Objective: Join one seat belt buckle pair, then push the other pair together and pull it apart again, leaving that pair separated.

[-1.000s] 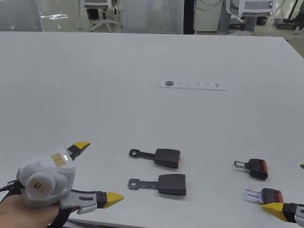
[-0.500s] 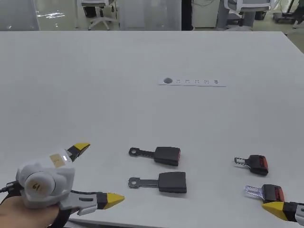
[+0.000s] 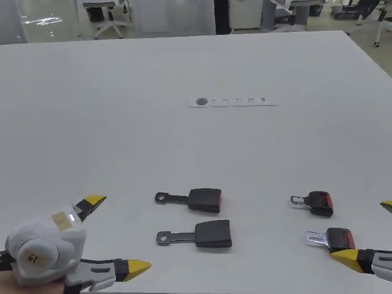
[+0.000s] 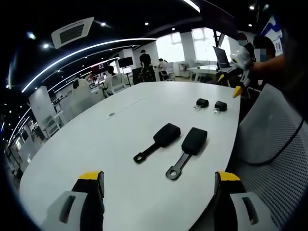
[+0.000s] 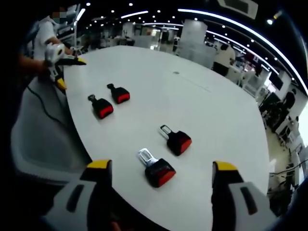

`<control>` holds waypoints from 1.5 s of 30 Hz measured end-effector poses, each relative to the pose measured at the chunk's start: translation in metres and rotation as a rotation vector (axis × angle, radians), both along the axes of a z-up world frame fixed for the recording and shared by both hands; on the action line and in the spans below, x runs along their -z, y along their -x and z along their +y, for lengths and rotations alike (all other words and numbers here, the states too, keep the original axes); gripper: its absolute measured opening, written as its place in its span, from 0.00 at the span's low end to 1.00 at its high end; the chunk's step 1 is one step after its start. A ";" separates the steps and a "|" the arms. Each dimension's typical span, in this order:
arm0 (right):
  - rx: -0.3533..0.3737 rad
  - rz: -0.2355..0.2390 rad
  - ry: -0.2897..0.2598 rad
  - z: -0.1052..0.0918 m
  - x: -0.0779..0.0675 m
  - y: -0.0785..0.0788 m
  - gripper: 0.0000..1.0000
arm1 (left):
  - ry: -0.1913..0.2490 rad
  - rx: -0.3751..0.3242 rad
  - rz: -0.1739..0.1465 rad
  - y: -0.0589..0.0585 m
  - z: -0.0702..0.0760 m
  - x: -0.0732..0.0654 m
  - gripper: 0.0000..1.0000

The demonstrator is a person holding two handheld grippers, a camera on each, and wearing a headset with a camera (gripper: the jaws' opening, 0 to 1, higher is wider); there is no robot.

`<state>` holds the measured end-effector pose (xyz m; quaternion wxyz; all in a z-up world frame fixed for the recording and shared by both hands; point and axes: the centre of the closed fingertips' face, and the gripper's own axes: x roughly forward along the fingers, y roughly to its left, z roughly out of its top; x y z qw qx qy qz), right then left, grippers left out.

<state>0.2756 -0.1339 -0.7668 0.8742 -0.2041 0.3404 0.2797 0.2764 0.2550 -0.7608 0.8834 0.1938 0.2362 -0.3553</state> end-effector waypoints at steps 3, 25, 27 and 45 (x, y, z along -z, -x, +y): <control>0.024 -0.013 -0.017 -0.004 -0.002 0.000 0.89 | 0.008 0.005 0.017 0.002 -0.002 0.002 0.96; -0.059 -0.011 -0.025 -0.004 -0.005 -0.010 0.88 | -0.033 -0.021 -0.025 -0.003 0.004 -0.002 0.96; -0.071 -0.009 -0.032 -0.002 -0.006 -0.010 0.87 | -0.040 -0.016 -0.005 -0.001 0.003 0.000 0.93; -0.280 0.046 0.098 0.000 0.012 -0.001 0.67 | -0.155 0.154 0.137 0.010 -0.010 0.023 0.85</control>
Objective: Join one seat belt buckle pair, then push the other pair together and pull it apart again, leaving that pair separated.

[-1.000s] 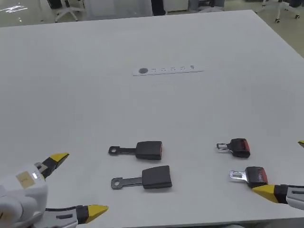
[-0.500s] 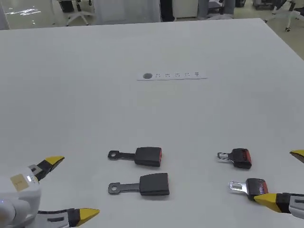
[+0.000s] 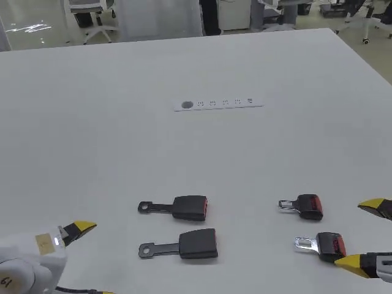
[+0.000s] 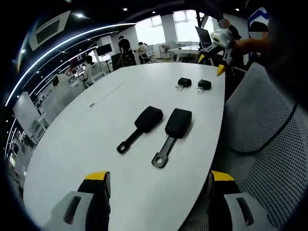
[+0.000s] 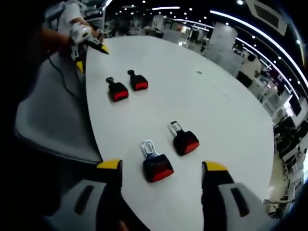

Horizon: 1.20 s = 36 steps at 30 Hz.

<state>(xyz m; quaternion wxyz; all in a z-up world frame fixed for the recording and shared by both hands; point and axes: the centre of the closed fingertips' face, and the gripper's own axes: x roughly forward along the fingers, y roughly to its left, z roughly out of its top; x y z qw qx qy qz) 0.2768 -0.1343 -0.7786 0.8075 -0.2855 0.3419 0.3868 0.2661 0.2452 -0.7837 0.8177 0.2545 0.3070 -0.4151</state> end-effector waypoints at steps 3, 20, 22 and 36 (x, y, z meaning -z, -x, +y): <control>-0.039 0.004 0.020 0.002 0.002 0.001 0.63 | -0.020 0.041 0.004 -0.005 -0.009 0.000 0.79; -0.181 0.082 0.094 0.003 0.033 -0.004 0.51 | -0.043 0.112 0.137 -0.029 -0.078 0.035 0.68; -0.196 0.095 0.104 0.003 0.039 -0.005 0.49 | -0.061 0.137 0.189 -0.026 -0.084 0.040 0.55; -0.236 0.209 0.141 0.002 0.068 -0.011 0.40 | -0.087 0.248 0.218 -0.036 -0.122 0.060 0.56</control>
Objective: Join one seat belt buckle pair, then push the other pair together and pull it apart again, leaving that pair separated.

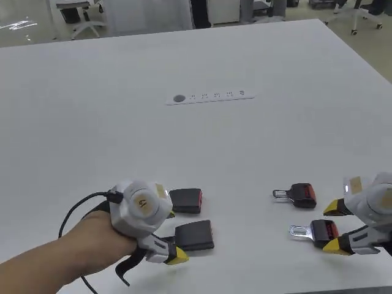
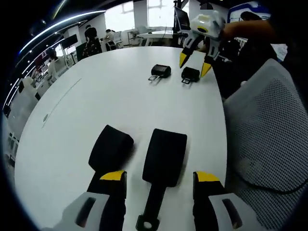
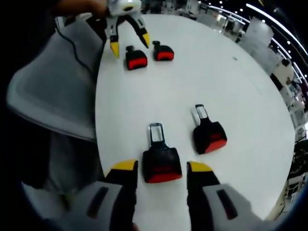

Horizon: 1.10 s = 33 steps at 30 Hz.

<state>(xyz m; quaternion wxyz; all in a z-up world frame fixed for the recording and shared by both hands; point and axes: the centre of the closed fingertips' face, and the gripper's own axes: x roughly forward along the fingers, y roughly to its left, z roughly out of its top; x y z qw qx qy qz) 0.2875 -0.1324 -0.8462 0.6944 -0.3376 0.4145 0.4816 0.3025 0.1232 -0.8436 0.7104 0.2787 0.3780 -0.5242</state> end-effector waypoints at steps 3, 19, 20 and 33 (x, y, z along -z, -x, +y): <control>-0.012 0.029 0.008 -0.002 0.004 0.002 0.35 | -0.005 0.017 0.010 -0.001 -0.004 0.003 0.56; -0.112 0.080 0.079 -0.006 0.015 0.001 0.34 | -0.010 0.109 0.019 -0.001 -0.017 0.014 0.48; -0.112 0.081 0.083 -0.006 0.015 0.001 0.34 | -0.017 0.111 0.016 -0.003 -0.017 0.014 0.45; -0.180 0.093 0.129 -0.004 0.015 0.003 0.34 | -0.039 0.206 -0.004 0.007 -0.017 0.012 0.34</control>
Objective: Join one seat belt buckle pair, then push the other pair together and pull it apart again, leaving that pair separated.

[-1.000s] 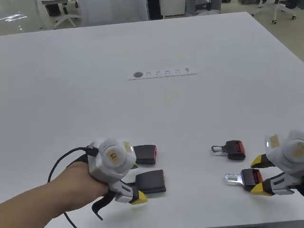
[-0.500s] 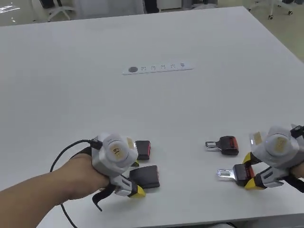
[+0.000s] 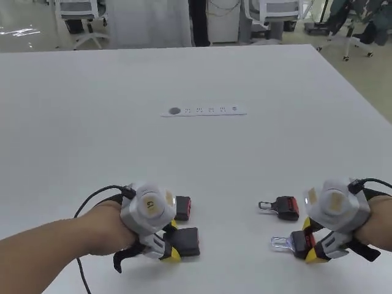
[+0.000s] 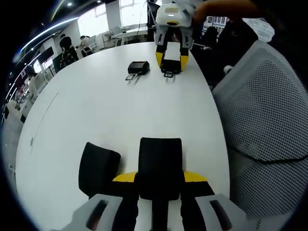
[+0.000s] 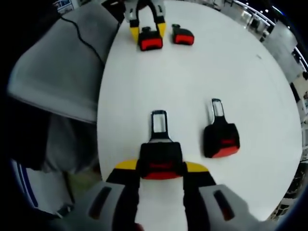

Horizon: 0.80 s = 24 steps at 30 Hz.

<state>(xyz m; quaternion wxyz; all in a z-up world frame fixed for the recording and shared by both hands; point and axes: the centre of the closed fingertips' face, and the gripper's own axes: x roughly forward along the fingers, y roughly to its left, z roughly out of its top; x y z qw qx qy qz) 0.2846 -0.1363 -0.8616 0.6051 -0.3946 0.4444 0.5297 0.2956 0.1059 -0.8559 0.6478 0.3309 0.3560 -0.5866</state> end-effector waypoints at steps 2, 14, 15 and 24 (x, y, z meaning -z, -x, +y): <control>-0.008 0.001 0.002 0.000 0.000 0.000 0.34 | -0.004 0.000 0.002 0.000 0.000 0.000 0.34; -0.019 0.004 0.008 0.001 0.000 0.001 0.34 | -0.043 0.079 0.011 0.003 -0.001 0.002 0.34; -0.023 0.004 0.006 0.001 0.000 0.001 0.34 | -0.043 0.081 0.011 0.003 -0.001 0.002 0.34; 0.040 -0.010 -0.037 0.004 0.000 -0.003 0.34 | -0.058 0.080 0.014 0.002 -0.001 0.002 0.34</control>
